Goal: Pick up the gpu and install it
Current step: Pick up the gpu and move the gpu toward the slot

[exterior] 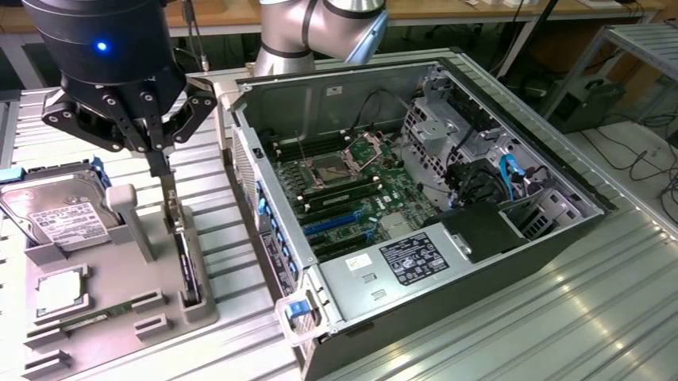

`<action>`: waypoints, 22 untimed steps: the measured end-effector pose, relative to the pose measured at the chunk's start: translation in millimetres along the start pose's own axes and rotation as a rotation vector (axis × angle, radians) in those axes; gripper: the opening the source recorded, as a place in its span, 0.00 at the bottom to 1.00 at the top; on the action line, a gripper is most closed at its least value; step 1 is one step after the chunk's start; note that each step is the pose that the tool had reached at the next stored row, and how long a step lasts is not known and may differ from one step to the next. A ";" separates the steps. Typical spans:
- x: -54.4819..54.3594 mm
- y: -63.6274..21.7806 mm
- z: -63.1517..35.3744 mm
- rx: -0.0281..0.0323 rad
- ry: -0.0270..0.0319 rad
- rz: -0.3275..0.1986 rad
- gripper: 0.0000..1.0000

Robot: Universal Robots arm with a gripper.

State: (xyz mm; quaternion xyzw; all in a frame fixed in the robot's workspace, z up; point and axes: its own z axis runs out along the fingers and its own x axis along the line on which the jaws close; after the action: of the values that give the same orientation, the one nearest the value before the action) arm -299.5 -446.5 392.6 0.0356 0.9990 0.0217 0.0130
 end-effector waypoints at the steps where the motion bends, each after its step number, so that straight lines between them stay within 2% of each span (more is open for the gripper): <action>1: 0.0 0.0 0.0 0.0000 0.0000 0.000 0.11; 2: 0.0 0.0 0.0 0.0000 0.0000 0.000 0.11; 3: 0.0 0.0 0.0 0.0000 0.0000 0.000 0.24; 5: 0.0 0.0 0.0 -0.0001 0.0000 0.000 0.24; 9: 0.0 0.0 0.0 0.0000 0.0000 0.000 0.48; 11: 0.0 0.0 0.1 0.0001 0.0001 0.000 0.48; 13: 0.2 -0.2 4.1 0.0000 0.0044 -0.008 0.60; 14: 0.1 -1.2 6.7 0.0002 0.0079 -0.012 0.60; 22: 0.1 -3.1 12.9 0.0002 0.0107 -0.025 0.60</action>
State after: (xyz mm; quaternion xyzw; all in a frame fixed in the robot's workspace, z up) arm -299.5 -449.0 379.5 0.0231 0.9995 0.0217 0.0079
